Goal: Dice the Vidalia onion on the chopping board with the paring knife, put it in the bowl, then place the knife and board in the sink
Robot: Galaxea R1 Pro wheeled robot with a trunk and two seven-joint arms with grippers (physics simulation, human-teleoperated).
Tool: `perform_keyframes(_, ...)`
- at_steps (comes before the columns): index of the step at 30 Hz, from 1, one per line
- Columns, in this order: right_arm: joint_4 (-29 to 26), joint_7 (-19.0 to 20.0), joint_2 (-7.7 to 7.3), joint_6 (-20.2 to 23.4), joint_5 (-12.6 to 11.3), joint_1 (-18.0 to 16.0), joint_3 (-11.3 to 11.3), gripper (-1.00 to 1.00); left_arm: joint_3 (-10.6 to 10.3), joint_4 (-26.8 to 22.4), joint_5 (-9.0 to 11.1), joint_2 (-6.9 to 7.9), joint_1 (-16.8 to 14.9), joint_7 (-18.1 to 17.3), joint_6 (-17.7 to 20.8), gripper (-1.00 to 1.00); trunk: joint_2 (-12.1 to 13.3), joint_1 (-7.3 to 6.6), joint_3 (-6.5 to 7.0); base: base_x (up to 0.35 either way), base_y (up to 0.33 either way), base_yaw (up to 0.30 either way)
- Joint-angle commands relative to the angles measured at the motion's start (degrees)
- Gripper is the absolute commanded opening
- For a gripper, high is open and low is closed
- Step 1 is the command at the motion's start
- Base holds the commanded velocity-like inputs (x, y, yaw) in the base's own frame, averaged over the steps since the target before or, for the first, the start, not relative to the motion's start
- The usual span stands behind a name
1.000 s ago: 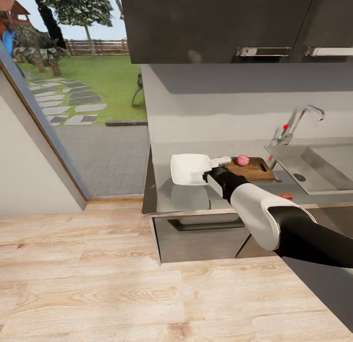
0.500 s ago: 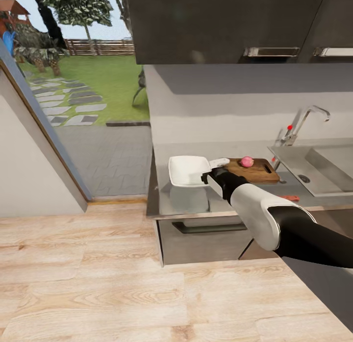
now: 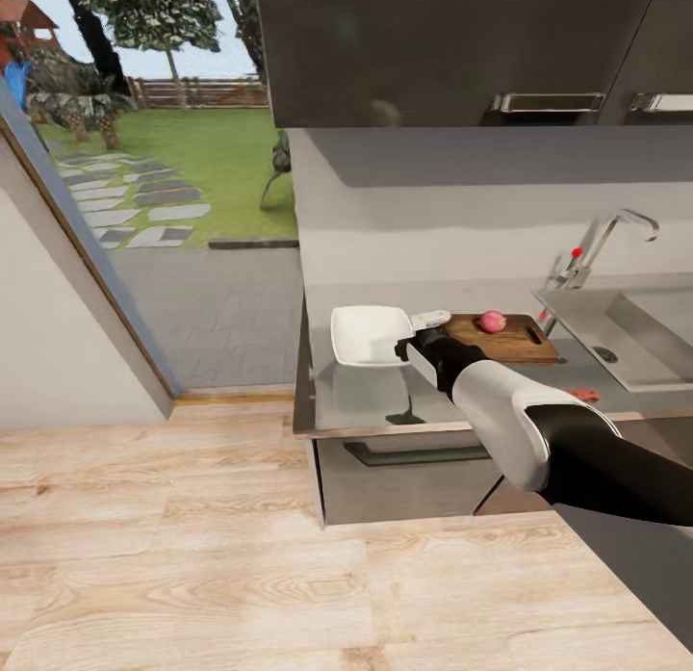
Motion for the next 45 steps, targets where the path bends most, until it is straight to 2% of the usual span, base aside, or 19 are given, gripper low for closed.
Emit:
perform_keyframes(1, -0.09, -0.04, 0.03, 0.38, 0.53, -0.03, -0.32, -1.00, -0.50, 0.03, 0.29, 0.00, -0.04, 0.36, -0.18, 1.00, -0.10, 0.03, -0.10, 0.002, 0.001, 0.000)
perform_keyframes(11, 1.83, -0.04, 0.03, 0.38, 0.61, -0.03, -0.39, -1.00, -0.55, 0.03, 0.29, 0.00, -0.04, 0.35, -0.18, 1.00, -0.10, 0.03, -0.10, 0.000, 0.000, 0.000)
perform_keyframes(39, 1.93, -0.13, 0.03, 0.38, 0.61, -0.03, -0.41, -1.00, -0.54, 0.10, 0.29, 0.00, -0.04, 0.36, -0.18, 1.00, -0.10, 0.03, -0.10, 0.000, 0.000, 0.000)
perform_keyframes(40, 1.93, -0.13, 0.03, 0.38, 0.61, -0.03, -0.41, 1.00, -0.52, 0.11, 0.29, 0.00, -0.04, 0.36, -0.18, 1.00, -0.10, 0.03, -0.10, 0.000, 0.000, 0.000)
perform_keyframes(45, 1.93, -0.12, 0.03, 0.38, 0.61, -0.03, -0.41, 1.00, -0.55, 0.12, 0.29, 0.00, -0.04, 0.36, -0.18, 1.00, -0.10, 0.03, -0.10, 0.000, 0.000, 0.000)
